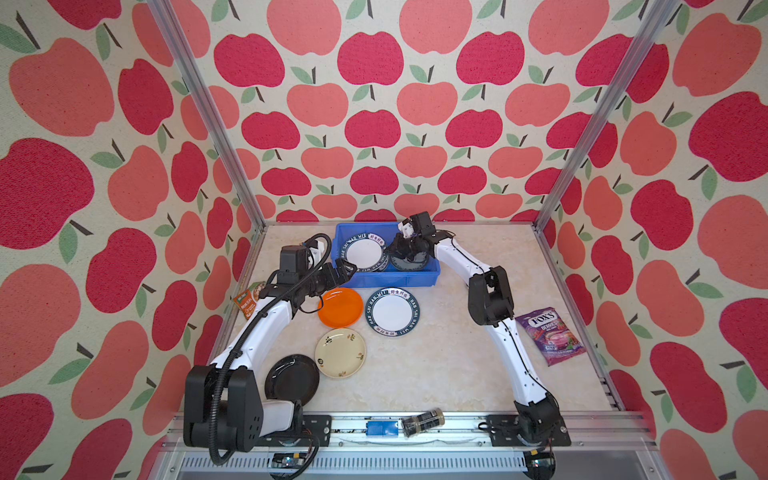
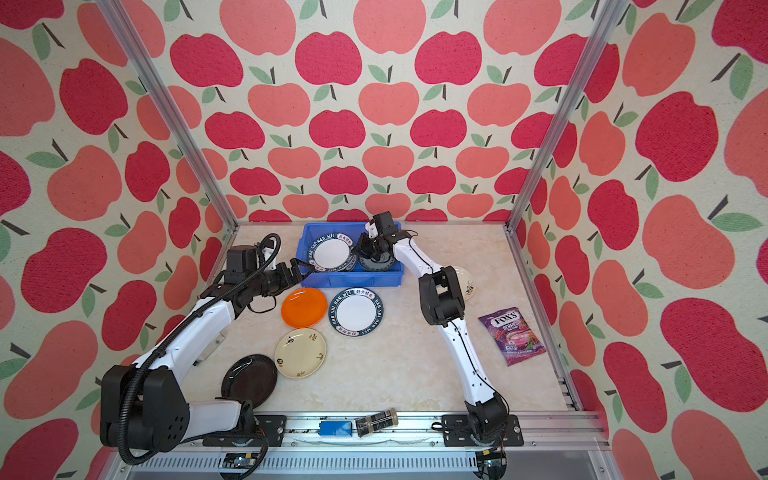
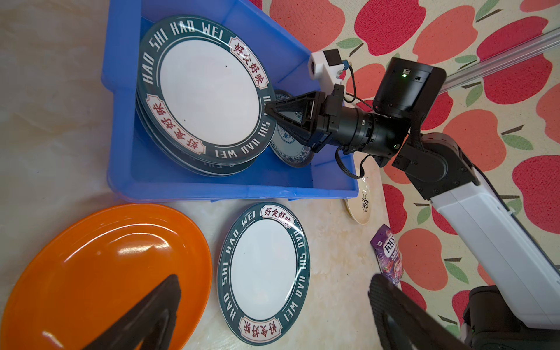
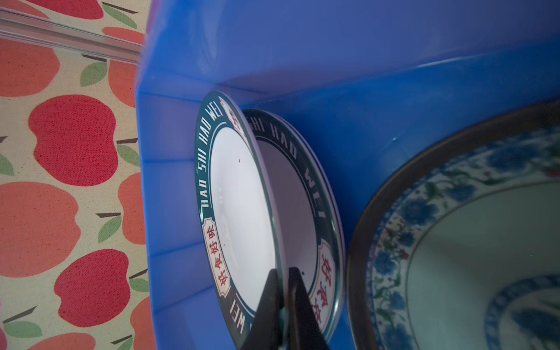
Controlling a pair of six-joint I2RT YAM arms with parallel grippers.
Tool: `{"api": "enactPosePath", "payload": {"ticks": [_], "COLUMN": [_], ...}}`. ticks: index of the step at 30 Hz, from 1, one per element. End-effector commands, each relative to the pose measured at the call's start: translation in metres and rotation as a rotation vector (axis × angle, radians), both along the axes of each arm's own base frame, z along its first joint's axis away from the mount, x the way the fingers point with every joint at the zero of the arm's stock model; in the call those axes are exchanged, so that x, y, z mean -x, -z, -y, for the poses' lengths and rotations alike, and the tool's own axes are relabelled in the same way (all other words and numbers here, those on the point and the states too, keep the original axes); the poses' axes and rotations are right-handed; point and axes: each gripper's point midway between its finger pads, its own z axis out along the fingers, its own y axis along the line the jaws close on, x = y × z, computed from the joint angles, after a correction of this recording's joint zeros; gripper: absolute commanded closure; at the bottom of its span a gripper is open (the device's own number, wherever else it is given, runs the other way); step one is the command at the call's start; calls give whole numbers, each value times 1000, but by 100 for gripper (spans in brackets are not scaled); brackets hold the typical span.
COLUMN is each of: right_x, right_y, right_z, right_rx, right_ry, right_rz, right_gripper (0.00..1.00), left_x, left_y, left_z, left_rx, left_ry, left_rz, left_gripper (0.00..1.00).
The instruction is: Place the plates into the plastic bin on the countertop
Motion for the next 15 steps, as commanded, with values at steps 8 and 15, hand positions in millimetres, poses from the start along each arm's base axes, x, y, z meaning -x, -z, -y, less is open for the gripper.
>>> {"api": "enactPosePath", "payload": {"ticks": [8, 15], "right_x": [4, 5], "right_y": [-8, -22], "right_z": [-7, 0], "right_rx": [24, 70], "right_ry": [-34, -36], "right_rz": [17, 59], "right_gripper": [80, 63], "left_x": [-2, -4], "left_y": [8, 6], "left_z": [5, 13], "left_rx": [-4, -13], "left_ry": [20, 34], "left_rz": [0, 8], "left_gripper": [1, 1]}}
